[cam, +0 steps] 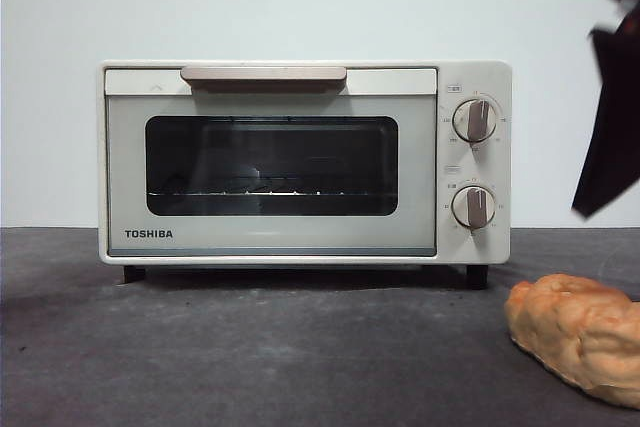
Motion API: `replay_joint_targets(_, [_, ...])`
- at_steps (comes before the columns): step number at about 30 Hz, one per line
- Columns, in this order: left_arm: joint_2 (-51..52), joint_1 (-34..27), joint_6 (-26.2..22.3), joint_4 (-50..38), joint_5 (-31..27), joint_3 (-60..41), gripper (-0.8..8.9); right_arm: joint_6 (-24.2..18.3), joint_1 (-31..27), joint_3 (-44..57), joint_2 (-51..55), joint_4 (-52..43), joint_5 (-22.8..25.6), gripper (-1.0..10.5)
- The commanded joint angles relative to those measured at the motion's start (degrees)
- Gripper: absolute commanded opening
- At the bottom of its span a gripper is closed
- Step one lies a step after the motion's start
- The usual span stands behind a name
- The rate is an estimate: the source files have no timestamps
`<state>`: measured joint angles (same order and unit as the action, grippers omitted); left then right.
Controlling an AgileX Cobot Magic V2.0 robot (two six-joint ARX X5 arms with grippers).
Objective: The left arm flap open the oven, the right arm pick bread and place it into oven, the left arm flap close the oven
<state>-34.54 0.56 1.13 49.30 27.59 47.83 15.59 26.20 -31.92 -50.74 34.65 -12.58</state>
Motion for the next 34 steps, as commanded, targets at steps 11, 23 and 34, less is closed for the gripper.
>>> replay_joint_targets(11, [-0.2, 0.2, -0.5, -0.4, 0.3, 1.2, 0.15, 5.3, 7.5, 0.1, -13.9, -10.9, 11.8, 3.9])
replay_joint_targets(23, [-0.3, 0.2, -0.4, -0.5, 0.3, 1.2, 0.16, 6.1, 8.2, 0.1, -20.4, -14.7, 14.4, 2.3])
replay_joint_targets(34, [-1.2, 3.9, 3.6, -6.7, 0.4, 1.2, 0.16, 6.3, 8.2, 0.0, -17.0, -14.6, 14.1, 1.6])
